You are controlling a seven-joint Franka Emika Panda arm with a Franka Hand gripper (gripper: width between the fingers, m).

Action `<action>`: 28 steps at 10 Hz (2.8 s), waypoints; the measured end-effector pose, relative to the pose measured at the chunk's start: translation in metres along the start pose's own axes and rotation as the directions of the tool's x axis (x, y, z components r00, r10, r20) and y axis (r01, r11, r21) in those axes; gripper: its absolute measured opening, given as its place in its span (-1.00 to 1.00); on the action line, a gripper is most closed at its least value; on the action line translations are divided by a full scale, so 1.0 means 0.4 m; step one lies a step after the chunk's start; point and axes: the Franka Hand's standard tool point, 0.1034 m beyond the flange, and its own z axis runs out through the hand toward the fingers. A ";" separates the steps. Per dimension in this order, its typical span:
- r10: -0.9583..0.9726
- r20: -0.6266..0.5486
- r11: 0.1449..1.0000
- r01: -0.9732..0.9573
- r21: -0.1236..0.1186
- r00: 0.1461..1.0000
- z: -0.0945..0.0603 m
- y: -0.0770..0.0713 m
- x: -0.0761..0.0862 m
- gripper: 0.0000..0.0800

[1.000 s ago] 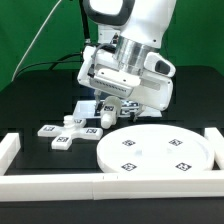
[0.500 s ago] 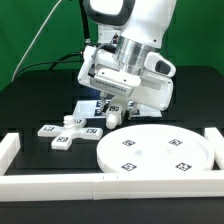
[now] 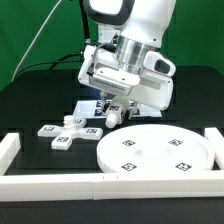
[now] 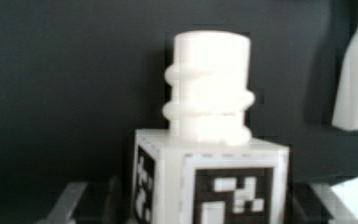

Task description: Assemble round table

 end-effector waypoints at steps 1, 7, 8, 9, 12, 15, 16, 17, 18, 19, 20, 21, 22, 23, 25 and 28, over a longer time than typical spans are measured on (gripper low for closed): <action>0.051 0.002 0.999 -0.051 -0.012 0.999 -0.009 0.002 -0.004 0.00; 0.687 -0.034 0.726 -0.688 -0.016 0.726 -0.051 0.084 0.000 0.00; 0.721 -0.038 0.692 -0.722 -0.013 0.692 -0.049 0.085 0.002 0.00; 0.764 -0.042 0.645 -0.764 -0.009 0.644 -0.050 0.087 0.002 0.00; 0.969 -0.050 0.244 -0.970 -0.007 0.244 -0.076 0.138 0.014 0.00; 0.986 -0.070 -0.149 -0.988 0.026 -0.151 -0.100 0.210 0.028 0.00; 0.979 -0.074 -0.189 -0.981 0.035 -0.191 -0.101 0.213 0.030 0.00; 0.962 -0.074 -0.259 -0.965 0.046 -0.262 -0.102 0.217 0.031 0.00; 0.942 -0.073 -0.324 -0.944 0.058 -0.328 -0.103 0.221 0.032 0.00; 0.894 -0.065 -0.438 -0.896 0.077 -0.442 -0.107 0.227 0.033 0.00; 0.792 -0.050 -0.603 -0.792 0.098 -0.609 -0.121 0.242 0.034 0.00; 0.683 -0.043 -0.719 -0.682 0.135 -0.729 -0.125 0.255 0.040 0.00; 0.572 -0.032 -0.804 -0.567 0.178 -0.820 -0.122 0.257 0.038 0.00; 0.484 -0.025 -0.852 -0.478 0.214 -0.875 -0.122 0.255 0.032 0.00; 0.408 -0.001 -0.889 -0.397 0.230 -0.913 -0.128 0.274 0.040 0.00; 0.246 0.066 -0.938 -0.221 0.266 -0.967 -0.124 0.274 0.041 0.00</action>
Offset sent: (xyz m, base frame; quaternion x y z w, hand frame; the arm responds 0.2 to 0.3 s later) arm -0.0035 0.0308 0.0074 0.0114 0.0062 0.3977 0.9174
